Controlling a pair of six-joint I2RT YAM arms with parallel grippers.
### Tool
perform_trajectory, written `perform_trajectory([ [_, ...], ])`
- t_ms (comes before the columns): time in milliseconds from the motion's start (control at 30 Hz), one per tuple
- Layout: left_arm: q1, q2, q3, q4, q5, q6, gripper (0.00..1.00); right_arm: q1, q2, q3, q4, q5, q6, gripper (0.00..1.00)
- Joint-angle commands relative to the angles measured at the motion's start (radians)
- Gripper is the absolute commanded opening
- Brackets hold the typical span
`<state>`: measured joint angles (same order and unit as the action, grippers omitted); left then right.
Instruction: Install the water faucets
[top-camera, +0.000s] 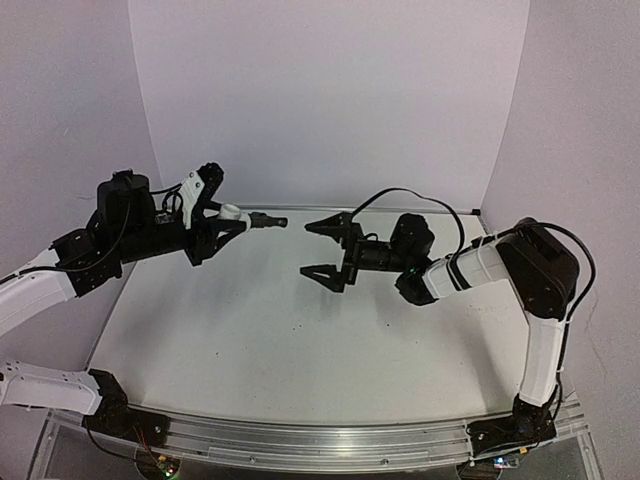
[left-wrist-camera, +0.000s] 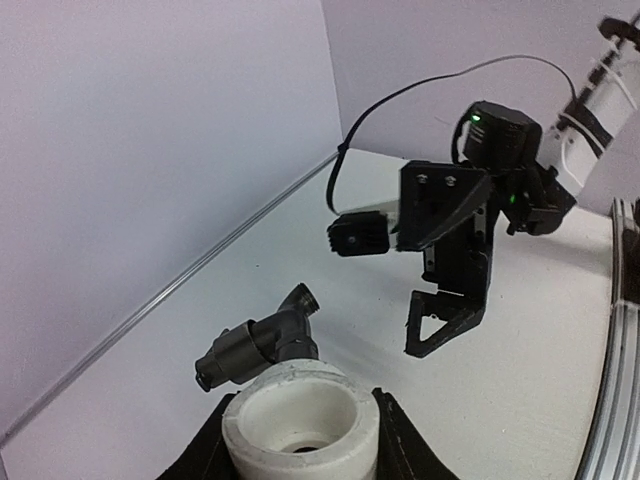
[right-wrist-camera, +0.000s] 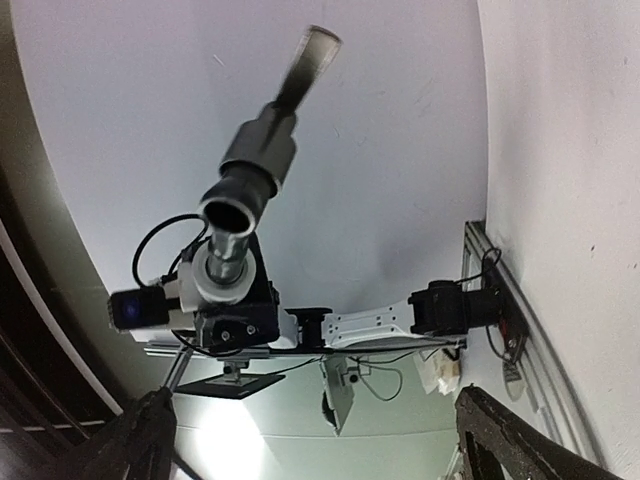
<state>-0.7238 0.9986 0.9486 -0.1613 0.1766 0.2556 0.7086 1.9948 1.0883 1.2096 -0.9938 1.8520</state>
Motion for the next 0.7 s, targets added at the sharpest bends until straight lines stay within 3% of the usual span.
perform_trajectory([
  [0,0.030,0.013,0.120,0.144,-0.095,-0.272,0.00,-0.078,-0.138,-0.044,0.044,-0.069,-0.281,0.96],
  [100,0.053,0.019,0.147,0.142,-0.121,-0.422,0.00,-0.122,-0.207,-0.063,-0.110,-0.077,-0.637,0.92],
  [167,0.073,0.011,0.159,0.142,-0.128,-0.530,0.00,-0.128,-0.282,-0.029,-0.415,-0.031,-0.994,0.91],
  [267,0.122,0.010,0.182,0.143,-0.079,-0.672,0.00,-0.076,-0.366,0.048,-0.883,0.192,-1.534,0.91],
  [333,0.150,0.025,0.209,0.141,-0.018,-0.759,0.00,-0.047,-0.405,0.047,-0.937,0.318,-1.749,0.91],
  [500,0.181,0.065,0.268,0.140,0.131,-0.900,0.00,-0.036,-0.438,0.088,-0.918,0.301,-1.934,0.90],
  [667,0.192,0.115,0.328,0.140,0.286,-0.996,0.00,-0.028,-0.408,0.129,-0.771,0.211,-1.898,0.89],
])
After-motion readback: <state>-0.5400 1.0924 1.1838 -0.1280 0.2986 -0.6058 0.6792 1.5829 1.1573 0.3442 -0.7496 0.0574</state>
